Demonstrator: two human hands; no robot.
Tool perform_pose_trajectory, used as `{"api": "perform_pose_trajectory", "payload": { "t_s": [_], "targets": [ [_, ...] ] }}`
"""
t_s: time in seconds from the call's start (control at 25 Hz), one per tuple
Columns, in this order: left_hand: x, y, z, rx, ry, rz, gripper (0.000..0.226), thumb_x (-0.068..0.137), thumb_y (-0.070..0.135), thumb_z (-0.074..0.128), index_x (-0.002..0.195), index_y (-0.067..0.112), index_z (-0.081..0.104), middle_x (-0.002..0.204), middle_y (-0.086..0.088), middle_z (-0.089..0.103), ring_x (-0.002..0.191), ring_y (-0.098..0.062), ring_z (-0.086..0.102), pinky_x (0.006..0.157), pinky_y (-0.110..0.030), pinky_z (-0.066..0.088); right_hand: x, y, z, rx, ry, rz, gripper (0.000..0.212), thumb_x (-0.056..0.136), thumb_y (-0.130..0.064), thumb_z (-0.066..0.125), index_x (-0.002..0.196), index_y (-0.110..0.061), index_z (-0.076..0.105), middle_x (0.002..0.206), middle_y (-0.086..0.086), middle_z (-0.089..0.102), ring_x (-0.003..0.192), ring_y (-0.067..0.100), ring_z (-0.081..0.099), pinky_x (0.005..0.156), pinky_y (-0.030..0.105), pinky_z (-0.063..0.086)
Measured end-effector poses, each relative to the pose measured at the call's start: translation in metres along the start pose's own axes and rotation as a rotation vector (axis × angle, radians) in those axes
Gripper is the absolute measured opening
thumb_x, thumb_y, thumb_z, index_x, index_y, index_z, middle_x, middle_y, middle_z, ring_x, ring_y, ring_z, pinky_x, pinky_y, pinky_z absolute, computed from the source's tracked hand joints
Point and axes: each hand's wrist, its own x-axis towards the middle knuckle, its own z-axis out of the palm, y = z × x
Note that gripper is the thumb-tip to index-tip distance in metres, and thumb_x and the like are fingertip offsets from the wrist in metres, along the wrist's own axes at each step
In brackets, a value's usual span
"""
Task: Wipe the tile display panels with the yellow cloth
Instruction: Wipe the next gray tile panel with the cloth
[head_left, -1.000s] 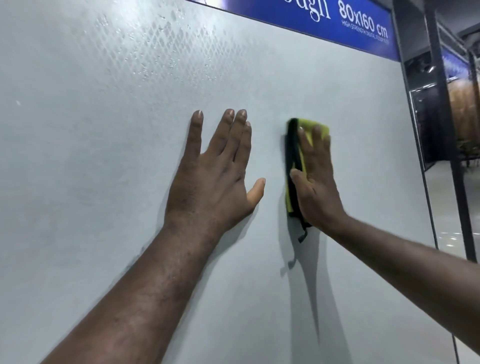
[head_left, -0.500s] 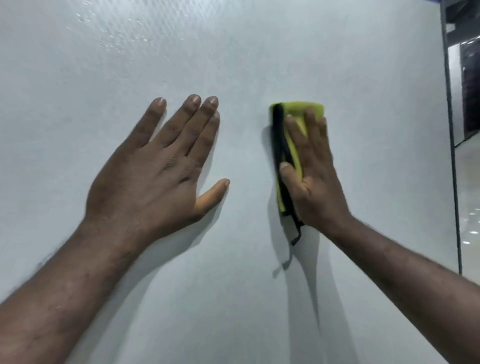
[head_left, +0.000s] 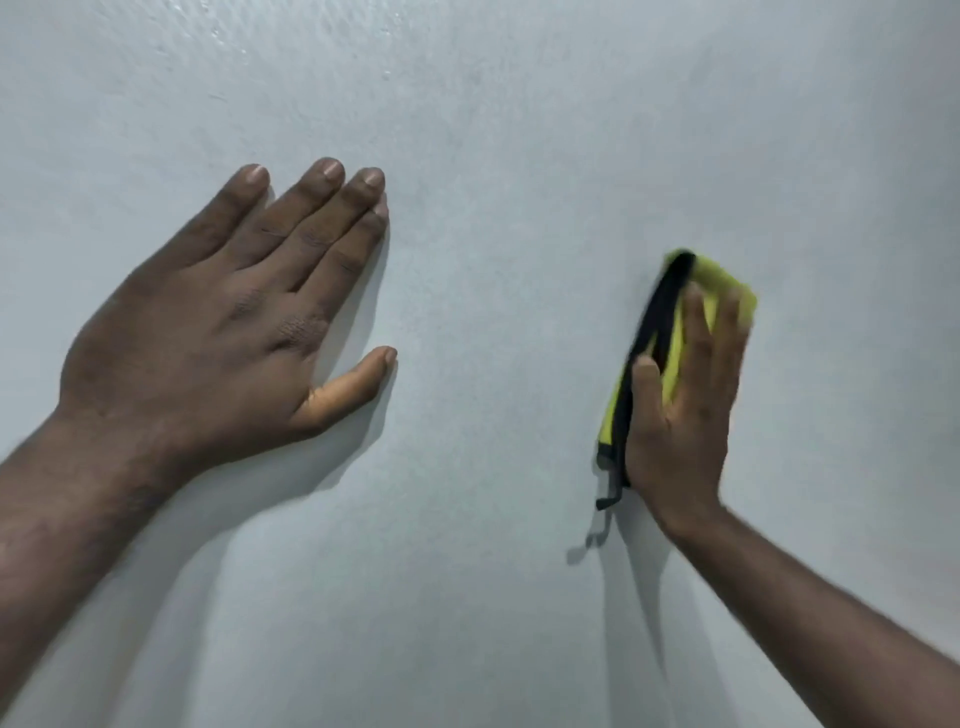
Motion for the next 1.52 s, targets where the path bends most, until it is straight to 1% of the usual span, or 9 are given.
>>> {"api": "perform_pose_trajectory", "payload": {
  "t_s": [0.08, 0.24, 0.44, 0.6, 0.76, 0.96, 1.16, 1.32, 1.52],
  "targets": [
    [0.000, -0.001, 0.000, 0.007, 0.002, 0.008, 0.090, 0.106, 0.062, 0.036, 0.172, 0.004, 0.018, 0.181, -0.011, 0.014, 0.168, -0.027, 0.014, 0.136, -0.052, 0.011, -0.055, -0.005, 0.005, -0.071, -0.028, 0.035, 0.069, 0.107, -0.034, 0.044, 0.170, -0.029, 0.015, 0.179, 0.002, -0.002, 0.165, 0.026, -0.006, 0.132, 0.057, 0.010],
    [-0.001, 0.002, -0.002, 0.016, 0.003, 0.004, 0.087, 0.108, 0.061, 0.036, 0.172, 0.004, 0.022, 0.180, -0.012, 0.017, 0.167, -0.028, 0.017, 0.135, -0.053, 0.016, -0.035, -0.044, 0.013, -0.078, -0.236, -0.421, 0.070, 0.105, -0.037, 0.047, 0.169, -0.031, 0.018, 0.179, -0.003, -0.001, 0.165, 0.025, -0.007, 0.133, 0.046, 0.007],
    [-0.050, -0.019, -0.021, -0.017, 0.021, -0.050, 0.082, 0.107, 0.057, 0.041, 0.171, 0.007, 0.027, 0.179, -0.010, 0.023, 0.166, -0.028, 0.023, 0.134, -0.055, 0.021, -0.035, -0.073, 0.025, -0.002, -0.003, 0.125, 0.068, 0.106, -0.039, 0.041, 0.170, -0.031, 0.018, 0.179, -0.002, -0.002, 0.165, 0.021, -0.009, 0.133, 0.053, 0.008],
    [-0.096, -0.052, -0.040, 0.014, 0.028, -0.106, 0.085, 0.104, 0.058, 0.045, 0.170, 0.006, 0.029, 0.179, -0.009, 0.024, 0.165, -0.029, 0.026, 0.133, -0.059, 0.020, -0.041, -0.128, 0.034, -0.097, -0.293, -0.563, 0.070, 0.106, -0.037, 0.050, 0.169, -0.032, 0.021, 0.179, -0.004, -0.001, 0.165, 0.022, -0.007, 0.133, 0.049, 0.009],
    [-0.138, -0.089, -0.061, 0.030, 0.023, -0.212, 0.089, 0.102, 0.059, 0.044, 0.171, 0.007, 0.027, 0.179, -0.009, 0.023, 0.166, -0.028, 0.023, 0.133, -0.060, 0.016, -0.035, -0.164, 0.044, 0.053, -0.100, -0.014, 0.067, 0.105, -0.043, 0.042, 0.168, -0.038, 0.020, 0.178, -0.010, -0.003, 0.163, 0.010, -0.012, 0.133, 0.047, 0.007],
    [-0.180, -0.125, -0.074, 0.055, 0.025, -0.226, 0.090, 0.103, 0.063, 0.041, 0.171, 0.005, 0.027, 0.179, -0.011, 0.022, 0.165, -0.029, 0.024, 0.134, -0.060, 0.013, -0.056, -0.229, 0.061, -0.093, -0.324, -0.674, 0.067, 0.107, -0.031, 0.054, 0.168, -0.027, 0.027, 0.179, -0.005, 0.002, 0.165, 0.021, -0.006, 0.133, 0.038, 0.007],
    [-0.197, -0.125, -0.070, 0.112, -0.010, -0.209, 0.088, 0.107, 0.059, 0.024, 0.171, 0.000, 0.016, 0.180, -0.017, 0.011, 0.167, -0.033, 0.015, 0.133, -0.062, 0.009, -0.076, -0.256, 0.085, 0.086, -0.022, 0.039, 0.070, 0.103, -0.042, 0.044, 0.169, -0.032, 0.024, 0.179, -0.007, 0.001, 0.164, 0.012, -0.007, 0.133, 0.046, 0.006],
    [-0.197, -0.125, -0.071, 0.133, -0.020, -0.216, 0.089, 0.107, 0.060, 0.009, 0.172, 0.000, 0.005, 0.181, -0.019, 0.001, 0.168, -0.033, 0.007, 0.133, -0.061, 0.005, -0.083, -0.287, 0.079, -0.147, -0.347, -0.566, 0.067, 0.112, -0.034, 0.047, 0.170, -0.029, 0.014, 0.177, -0.009, -0.012, 0.163, 0.016, -0.016, 0.134, 0.041, -0.001],
    [-0.197, -0.122, -0.068, 0.120, 0.002, -0.223, 0.089, 0.104, 0.060, -0.001, 0.172, 0.001, 0.000, 0.181, -0.017, -0.003, 0.169, -0.031, 0.002, 0.133, -0.060, 0.003, -0.077, -0.280, 0.065, -0.209, -0.301, -0.054, 0.072, 0.114, -0.038, 0.039, 0.169, -0.030, -0.006, 0.173, -0.008, -0.028, 0.160, 0.014, -0.026, 0.133, 0.048, 0.003]
  ]
}}
